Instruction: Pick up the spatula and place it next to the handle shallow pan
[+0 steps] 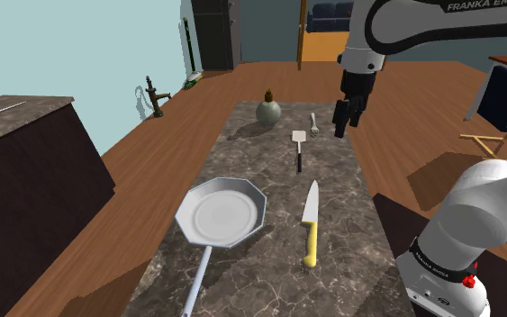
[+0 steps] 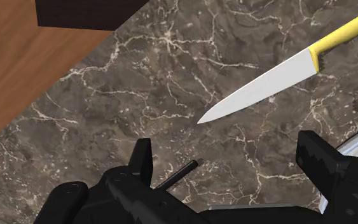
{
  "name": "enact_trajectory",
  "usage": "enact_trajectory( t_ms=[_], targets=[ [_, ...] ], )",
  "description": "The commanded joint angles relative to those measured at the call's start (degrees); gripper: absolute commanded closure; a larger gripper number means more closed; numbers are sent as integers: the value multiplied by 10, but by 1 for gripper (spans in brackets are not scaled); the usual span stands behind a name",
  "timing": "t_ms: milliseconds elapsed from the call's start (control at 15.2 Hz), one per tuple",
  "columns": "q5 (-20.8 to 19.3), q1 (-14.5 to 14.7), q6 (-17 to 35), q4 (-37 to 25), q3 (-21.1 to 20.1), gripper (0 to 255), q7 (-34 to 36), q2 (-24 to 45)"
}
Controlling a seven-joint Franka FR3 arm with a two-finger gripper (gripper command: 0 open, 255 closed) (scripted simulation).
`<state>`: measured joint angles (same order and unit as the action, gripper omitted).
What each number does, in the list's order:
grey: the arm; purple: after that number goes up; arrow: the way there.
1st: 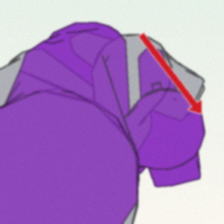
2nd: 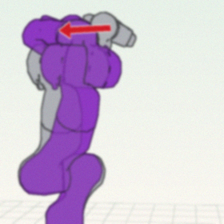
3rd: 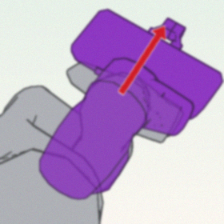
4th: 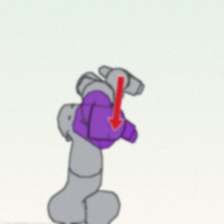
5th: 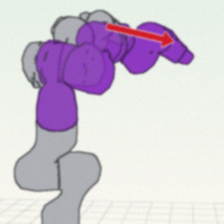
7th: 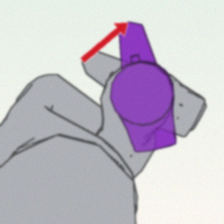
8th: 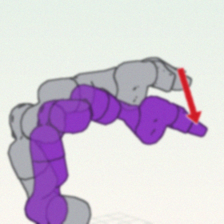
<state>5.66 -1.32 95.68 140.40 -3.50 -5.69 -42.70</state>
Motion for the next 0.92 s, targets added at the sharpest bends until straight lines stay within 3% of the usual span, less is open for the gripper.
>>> enact_trajectory(
  t_ms=[0, 858],
  targets=[
    [0, 0, 0, 0, 0, 0, 0, 0],
    [1, -87, 186, -90, -57, 0, 274, 279]
  ],
)
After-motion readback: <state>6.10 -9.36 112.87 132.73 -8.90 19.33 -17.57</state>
